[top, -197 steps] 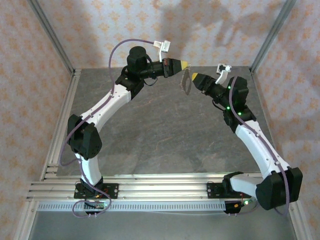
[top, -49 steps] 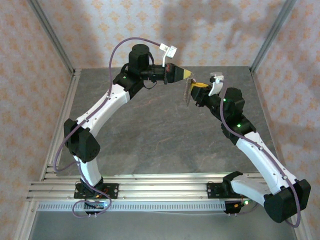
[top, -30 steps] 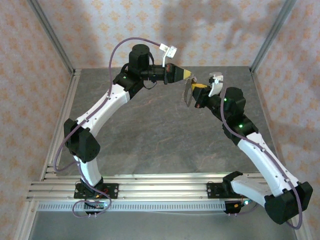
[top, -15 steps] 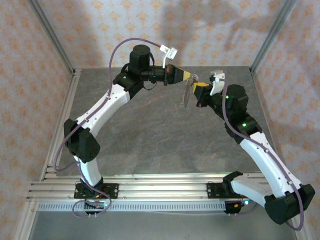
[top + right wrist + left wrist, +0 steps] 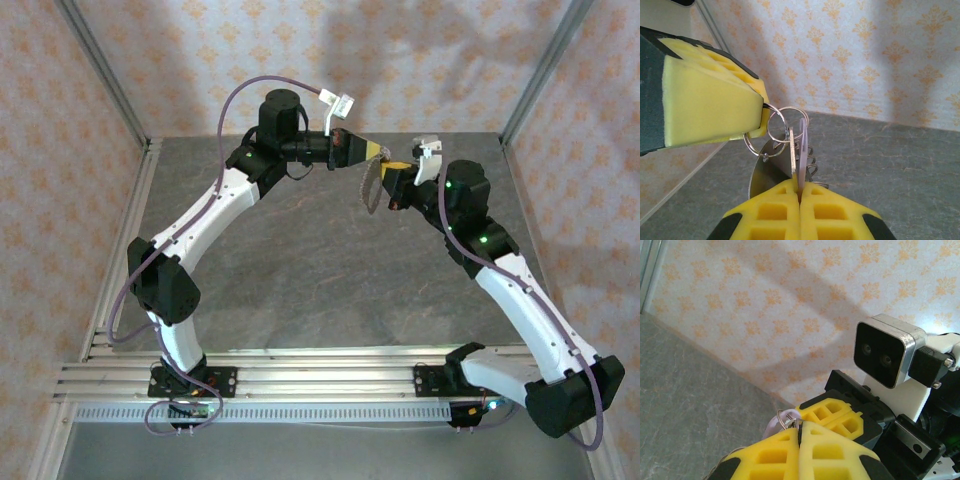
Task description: Put the keys on the keyring
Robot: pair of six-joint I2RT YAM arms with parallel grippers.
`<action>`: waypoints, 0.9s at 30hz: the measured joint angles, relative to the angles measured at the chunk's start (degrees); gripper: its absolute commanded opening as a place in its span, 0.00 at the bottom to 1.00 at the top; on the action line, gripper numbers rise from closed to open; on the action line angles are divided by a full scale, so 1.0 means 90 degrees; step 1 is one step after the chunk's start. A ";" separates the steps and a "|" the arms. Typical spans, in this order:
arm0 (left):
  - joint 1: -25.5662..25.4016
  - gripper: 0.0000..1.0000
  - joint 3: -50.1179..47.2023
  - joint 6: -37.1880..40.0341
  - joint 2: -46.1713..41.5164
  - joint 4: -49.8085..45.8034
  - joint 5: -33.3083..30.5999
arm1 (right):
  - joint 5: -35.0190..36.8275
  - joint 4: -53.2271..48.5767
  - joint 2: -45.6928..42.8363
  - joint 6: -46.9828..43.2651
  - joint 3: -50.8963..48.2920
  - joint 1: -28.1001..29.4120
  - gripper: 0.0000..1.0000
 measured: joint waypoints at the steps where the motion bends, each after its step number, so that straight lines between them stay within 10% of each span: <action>1: 0.0000 0.00 0.0000 0.0000 0.0000 0.0000 -0.0002 | 0.0017 0.0000 0.0000 0.0000 0.0000 0.0000 0.00; 27: -0.0041 0.00 0.0000 -0.0005 0.0000 0.0005 -0.0002 | -0.0058 -0.0136 -0.0090 -0.0058 -0.0002 -0.0187 0.00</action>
